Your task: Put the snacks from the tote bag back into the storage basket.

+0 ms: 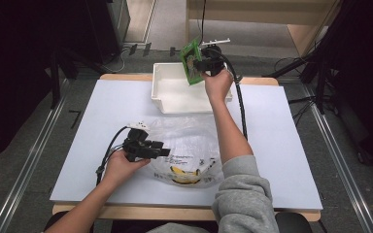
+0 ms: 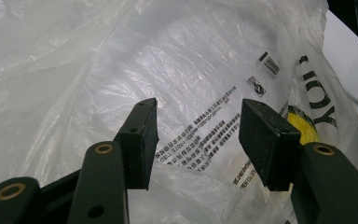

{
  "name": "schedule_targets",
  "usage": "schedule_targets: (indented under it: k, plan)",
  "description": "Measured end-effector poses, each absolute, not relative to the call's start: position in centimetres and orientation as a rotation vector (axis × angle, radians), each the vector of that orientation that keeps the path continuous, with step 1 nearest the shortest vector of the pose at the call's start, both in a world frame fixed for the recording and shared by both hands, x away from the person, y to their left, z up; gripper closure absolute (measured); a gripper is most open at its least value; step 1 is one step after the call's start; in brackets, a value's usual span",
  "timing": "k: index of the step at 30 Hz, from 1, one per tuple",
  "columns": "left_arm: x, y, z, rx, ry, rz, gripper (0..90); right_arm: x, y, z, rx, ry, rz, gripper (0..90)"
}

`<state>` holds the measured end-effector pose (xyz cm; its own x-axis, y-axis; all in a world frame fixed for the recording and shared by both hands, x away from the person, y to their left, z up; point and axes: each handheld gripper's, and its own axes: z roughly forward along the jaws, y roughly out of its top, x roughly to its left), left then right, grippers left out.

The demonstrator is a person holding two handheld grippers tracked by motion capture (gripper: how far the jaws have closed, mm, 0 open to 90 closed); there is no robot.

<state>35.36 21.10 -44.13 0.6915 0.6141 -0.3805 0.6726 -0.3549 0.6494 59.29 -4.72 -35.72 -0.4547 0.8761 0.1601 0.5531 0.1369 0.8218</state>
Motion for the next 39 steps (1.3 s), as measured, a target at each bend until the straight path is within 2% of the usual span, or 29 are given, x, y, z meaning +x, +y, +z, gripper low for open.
schedule_targets:
  k: [16, 39]
  plan:
    - [35.5, 20.9, -44.2, 2.069, 0.974, -0.106, 48.7, 61.0, -2.1, -38.1, 1.4, 2.007, 1.214, 73.6]
    - [35.6, 20.7, -44.3, 2.078, 0.974, -0.105, 48.7, 61.2, -2.2, -40.8, 1.423, 2.072, 1.219, 73.0]
